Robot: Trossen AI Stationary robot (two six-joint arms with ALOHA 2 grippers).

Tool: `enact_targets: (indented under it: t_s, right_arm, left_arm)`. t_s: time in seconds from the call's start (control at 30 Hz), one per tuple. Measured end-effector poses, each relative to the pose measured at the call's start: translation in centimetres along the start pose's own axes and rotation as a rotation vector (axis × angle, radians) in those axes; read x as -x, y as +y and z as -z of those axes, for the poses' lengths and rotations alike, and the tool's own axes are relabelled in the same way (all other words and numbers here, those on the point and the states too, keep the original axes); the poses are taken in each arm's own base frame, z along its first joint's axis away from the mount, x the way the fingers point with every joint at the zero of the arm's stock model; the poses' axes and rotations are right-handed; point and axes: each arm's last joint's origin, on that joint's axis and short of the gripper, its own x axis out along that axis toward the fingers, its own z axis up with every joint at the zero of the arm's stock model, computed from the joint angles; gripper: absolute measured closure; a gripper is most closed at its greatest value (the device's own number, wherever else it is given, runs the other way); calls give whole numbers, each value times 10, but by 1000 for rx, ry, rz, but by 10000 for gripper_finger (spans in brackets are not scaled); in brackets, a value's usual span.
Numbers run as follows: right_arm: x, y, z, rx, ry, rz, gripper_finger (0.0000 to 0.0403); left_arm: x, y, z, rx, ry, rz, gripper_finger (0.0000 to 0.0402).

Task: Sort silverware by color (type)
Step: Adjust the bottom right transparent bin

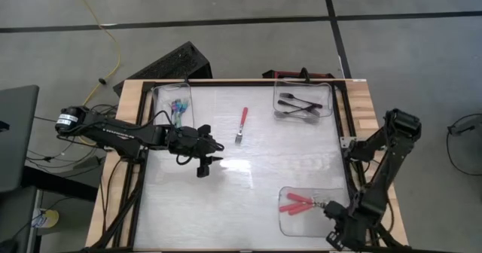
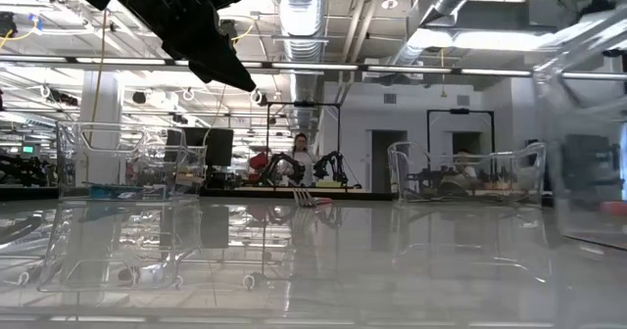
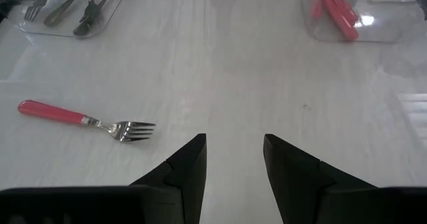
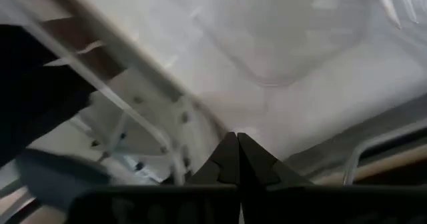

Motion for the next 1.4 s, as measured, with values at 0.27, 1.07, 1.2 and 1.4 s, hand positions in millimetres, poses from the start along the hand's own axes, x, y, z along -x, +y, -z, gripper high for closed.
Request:
enact_targets:
  t_s: [0.27,1.07,1.2,1.4]
  right_arm:
    - [-2,0,19,-26,29,-63,389]
    - [-1,-8,18,2,94,73,389]
    - [-1,-21,10,3,110,218,391]
    - [5,-22,-6,144,166,287,391]
  left_arm:
    - [0,0,0,-8,2,2,266]
    - [0,2,-1,-53,-5,-11,266]
    - [-1,5,-4,-46,-11,-24,266]
    - [-3,10,-7,-39,-9,-11,266]
